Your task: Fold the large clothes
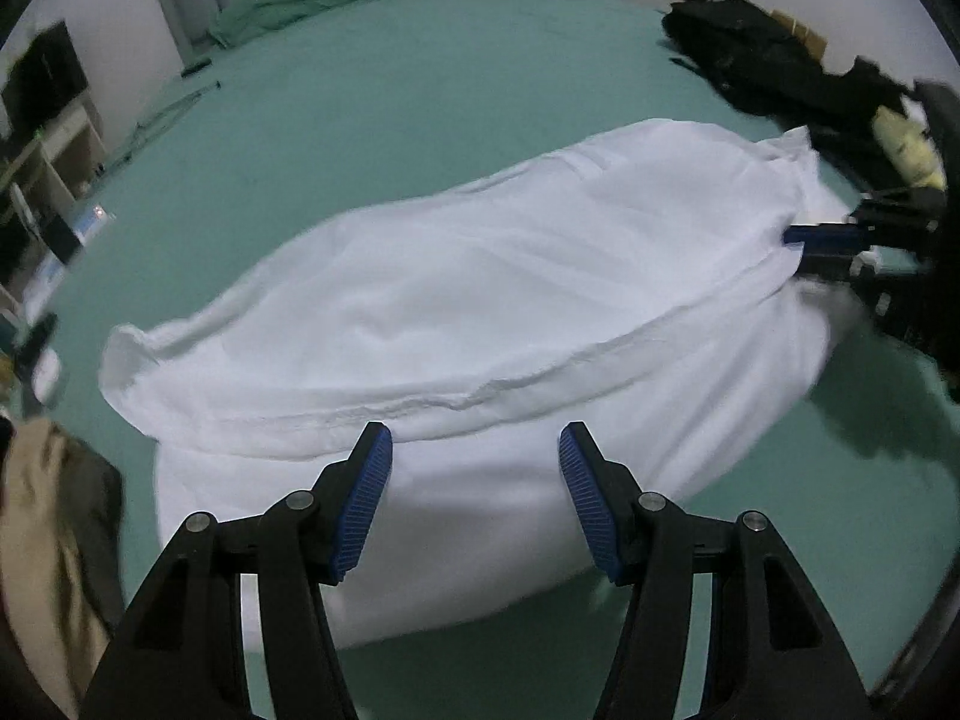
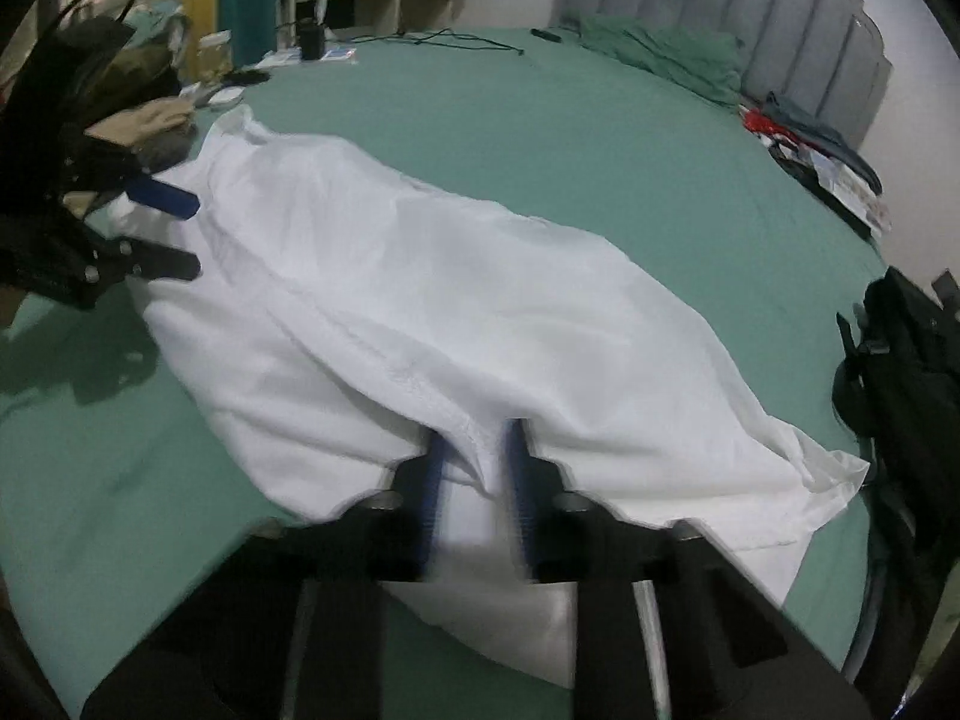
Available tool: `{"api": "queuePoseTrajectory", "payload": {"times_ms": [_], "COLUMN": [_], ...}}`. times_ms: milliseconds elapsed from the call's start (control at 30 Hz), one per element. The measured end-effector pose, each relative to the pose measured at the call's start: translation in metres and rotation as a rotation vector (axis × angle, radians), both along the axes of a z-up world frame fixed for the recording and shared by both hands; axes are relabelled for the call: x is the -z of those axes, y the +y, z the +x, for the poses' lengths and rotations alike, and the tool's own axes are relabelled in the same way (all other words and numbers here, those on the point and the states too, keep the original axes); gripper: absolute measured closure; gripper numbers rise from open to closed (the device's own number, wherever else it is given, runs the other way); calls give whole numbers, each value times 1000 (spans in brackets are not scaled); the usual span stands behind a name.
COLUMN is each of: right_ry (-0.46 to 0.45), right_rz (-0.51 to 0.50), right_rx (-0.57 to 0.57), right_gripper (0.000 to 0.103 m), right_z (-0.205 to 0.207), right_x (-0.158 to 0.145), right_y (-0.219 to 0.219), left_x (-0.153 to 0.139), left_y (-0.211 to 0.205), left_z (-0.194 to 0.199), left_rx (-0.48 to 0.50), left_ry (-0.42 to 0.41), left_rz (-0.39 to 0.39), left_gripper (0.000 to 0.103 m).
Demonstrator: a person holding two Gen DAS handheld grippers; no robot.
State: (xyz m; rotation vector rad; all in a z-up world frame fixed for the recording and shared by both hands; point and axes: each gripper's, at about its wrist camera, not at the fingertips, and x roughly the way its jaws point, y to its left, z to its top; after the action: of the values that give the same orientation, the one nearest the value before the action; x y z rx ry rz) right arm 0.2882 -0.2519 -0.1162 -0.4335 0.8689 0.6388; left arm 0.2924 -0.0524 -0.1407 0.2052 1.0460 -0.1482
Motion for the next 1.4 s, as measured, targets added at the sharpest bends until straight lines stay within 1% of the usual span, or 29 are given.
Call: {"api": "queuePoseTrajectory", "payload": {"times_ms": [67,167,200,267,367,433,467,533,567,600,633,667,700,733,767,800,900,967,1033,1100,1167,1267,1333,1400], "right_ry": [-3,-23,-34,-46,-61,-68,-75,-98,-103,-90,-59,-49,-46,-57,-72,-86,-121,-144,-140,-87,0,113,166,251], "right_rz": [19,88,115,138,151,161,157,115,85,54,50,67,88,105,115,118,121,139,164,201,224,263,276,305], "right_rx": [26,87,116,154,209,239,250,260,269,296,336,363,394,424,441,458,522,553,598,637,651,658,655,633], "right_gripper": [102,102,102,102,102,102,102,102,100,92,83,53,26,19,16,16,16,16,16,16,16,16,16,18], "right_z": [8,24,31,45,74,87,93,103,108,115,122,124,126,126,125,125,122,114,106,92,74,48,34,25], "right_x": [-5,-21,-27,-32,-37,-38,-38,-31,-26,-20,-12,-10,-8,-9,-11,-15,-30,-42,-48,-45,-32,-10,6,26], "right_y": [-2,-10,-14,-16,-19,-22,-22,-21,-22,-25,-32,-38,-45,-53,-58,-63,-80,-94,-110,-126,-137,-143,-142,-138], "left_x": [-1,-9,-14,-19,-14,-7,-4,-1,-1,0,2,4,4,2,-2,-4,-17,-26,-29,-24,-14,4,12,23], "left_y": [-1,4,4,2,-2,0,4,8,12,14,17,19,22,26,30,33,50,70,90,110,136,161,165,166], "left_z": [5,17,20,27,42,59,66,80,88,94,101,105,108,112,113,111,96,76,56,38,17,-9,-18,-25], "left_rx": [-16,-60,-65,-58,-64,-86,-106,-131,-140,-144,-145,-148,-153,-162,-170,-172,-201,-241,-294,-371,-461,-568,-595,-597], "left_ry": [-1,1,-10,-27,-28,-2,11,22,26,29,39,52,66,72,74,72,29,-11,-38,-49,-49,-37,-29,5], "left_rz": [20,26,21,19,37,56,53,6,-26,-38,-40,-46,-65,-89,-110,-121,-180,-225,-244,-250,-247,-239,-239,-236], "left_gripper": [41,41,41,41,41,41,41,41,41,41,41,41,41,41,41,41,41,41,41,41,41,41,41,41]}}
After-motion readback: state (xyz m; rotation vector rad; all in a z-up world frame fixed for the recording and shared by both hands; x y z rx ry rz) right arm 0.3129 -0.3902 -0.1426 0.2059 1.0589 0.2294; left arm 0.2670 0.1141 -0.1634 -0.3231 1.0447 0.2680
